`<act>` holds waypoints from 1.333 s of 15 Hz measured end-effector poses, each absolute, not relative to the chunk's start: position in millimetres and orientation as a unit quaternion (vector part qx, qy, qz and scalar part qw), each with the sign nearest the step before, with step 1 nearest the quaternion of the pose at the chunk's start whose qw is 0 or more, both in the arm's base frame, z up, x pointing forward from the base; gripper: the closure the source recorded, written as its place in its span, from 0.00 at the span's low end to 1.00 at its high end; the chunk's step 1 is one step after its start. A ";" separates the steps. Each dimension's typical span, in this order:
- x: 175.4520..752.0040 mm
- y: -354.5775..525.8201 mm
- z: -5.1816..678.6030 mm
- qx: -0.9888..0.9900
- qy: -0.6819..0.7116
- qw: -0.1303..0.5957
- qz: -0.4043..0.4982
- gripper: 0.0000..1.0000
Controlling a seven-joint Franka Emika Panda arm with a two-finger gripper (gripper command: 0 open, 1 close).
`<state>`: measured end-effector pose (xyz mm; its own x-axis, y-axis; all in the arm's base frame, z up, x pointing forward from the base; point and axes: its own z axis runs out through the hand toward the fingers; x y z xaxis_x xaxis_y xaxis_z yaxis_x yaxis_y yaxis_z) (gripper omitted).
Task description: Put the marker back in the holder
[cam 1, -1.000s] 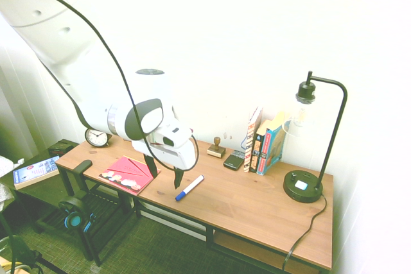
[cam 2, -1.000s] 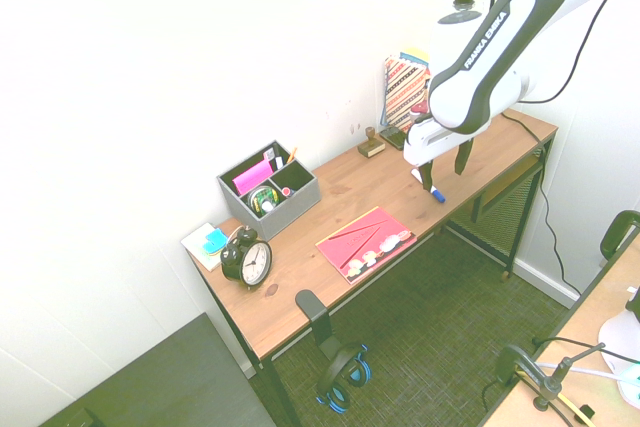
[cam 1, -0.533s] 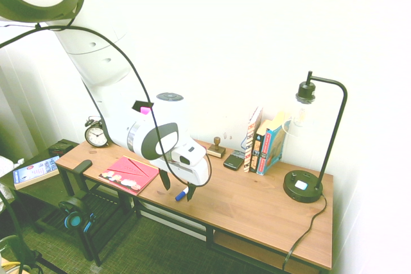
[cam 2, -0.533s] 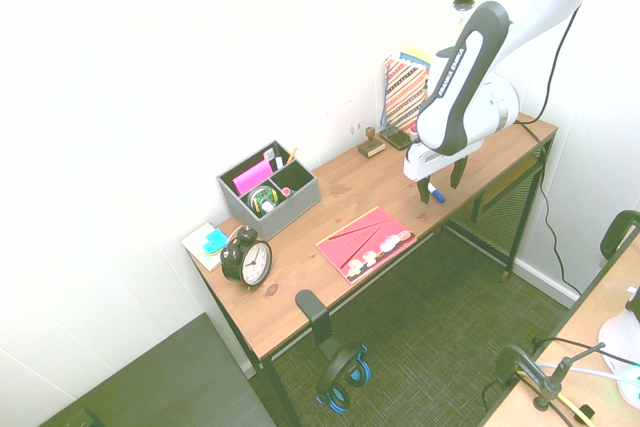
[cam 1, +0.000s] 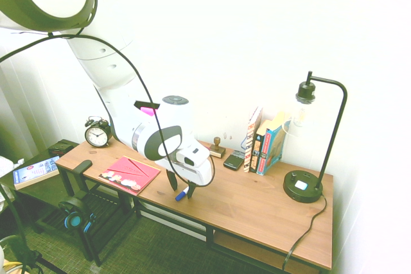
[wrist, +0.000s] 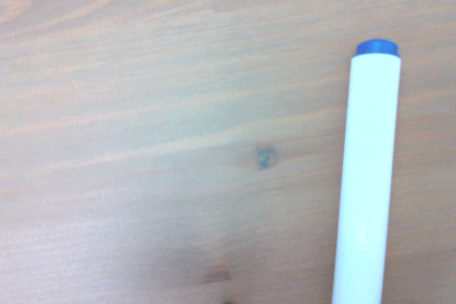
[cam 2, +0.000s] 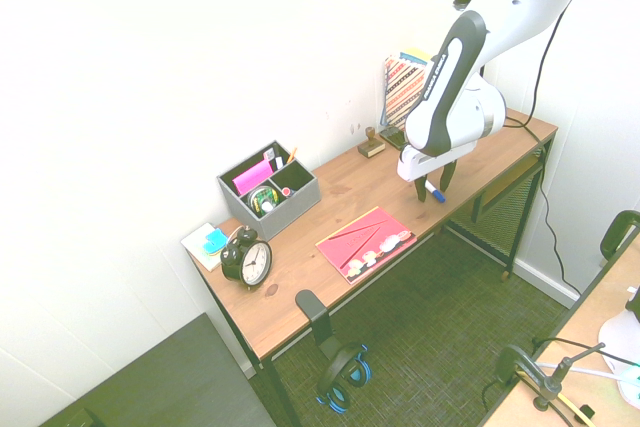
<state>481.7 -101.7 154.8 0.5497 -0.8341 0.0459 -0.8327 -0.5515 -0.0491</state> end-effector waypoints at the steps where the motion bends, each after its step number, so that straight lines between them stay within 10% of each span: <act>1: 481.9 -102.5 154.8 -0.880 0.474 0.010 -0.032 1.00; 12: 484.0 -110.3 166.9 -0.868 0.496 0.017 -0.027 1.00; 20: 548.8 -10.8 320.4 -0.806 0.534 0.188 0.170 1.00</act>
<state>548.8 -10.8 320.4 0.3708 -0.7978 -0.4754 -0.9258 -0.3583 -0.1207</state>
